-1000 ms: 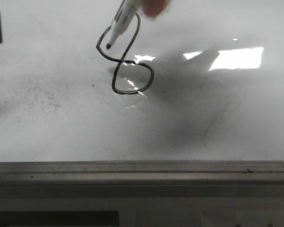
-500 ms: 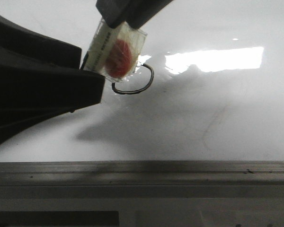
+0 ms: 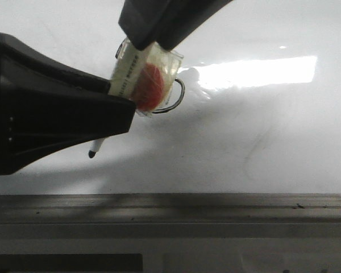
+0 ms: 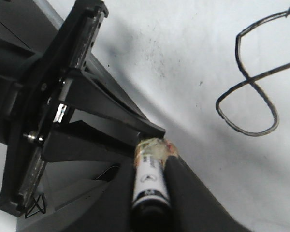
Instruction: Write number 8 on whiteboard
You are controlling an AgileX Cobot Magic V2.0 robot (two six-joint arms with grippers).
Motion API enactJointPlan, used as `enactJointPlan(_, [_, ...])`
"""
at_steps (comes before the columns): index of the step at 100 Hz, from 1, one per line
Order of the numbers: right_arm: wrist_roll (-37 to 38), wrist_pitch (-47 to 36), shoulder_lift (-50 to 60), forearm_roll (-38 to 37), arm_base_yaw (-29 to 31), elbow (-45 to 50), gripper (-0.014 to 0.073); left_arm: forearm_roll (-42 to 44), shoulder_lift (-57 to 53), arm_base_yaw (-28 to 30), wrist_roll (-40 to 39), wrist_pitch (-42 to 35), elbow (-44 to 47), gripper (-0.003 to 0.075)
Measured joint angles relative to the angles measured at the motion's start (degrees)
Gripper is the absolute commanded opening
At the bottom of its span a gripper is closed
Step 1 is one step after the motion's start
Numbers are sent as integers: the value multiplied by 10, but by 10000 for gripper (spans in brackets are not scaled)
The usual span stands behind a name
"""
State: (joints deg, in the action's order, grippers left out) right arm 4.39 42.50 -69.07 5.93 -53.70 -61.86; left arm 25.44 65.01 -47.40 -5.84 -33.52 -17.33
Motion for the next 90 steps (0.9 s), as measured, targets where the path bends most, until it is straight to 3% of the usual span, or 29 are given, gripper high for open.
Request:
enactJointPlan(7, [0, 1, 0, 0, 0, 0, 8, 1, 1, 0, 1, 0, 0, -20])
enactJointPlan(23, [0, -3, 0, 0, 0, 0, 283, -6, 1, 0, -10, -1, 0, -20])
enactJointPlan(30, [0, -3, 0, 0, 0, 0, 336, -34, 1, 0, -37, -1, 0, -20])
enactJointPlan(48, [0, -3, 0, 0, 0, 0, 332, -159, -12, 0, -92, 44, -3, -21])
enactJointPlan(64, [0, 8, 0, 0, 0, 0, 332, -304, -50, 9, -96, 151, -23, -21])
enactJointPlan(90, [0, 11, 0, 0, 0, 0, 332, -404, -69, 47, -97, 288, -65, -21])
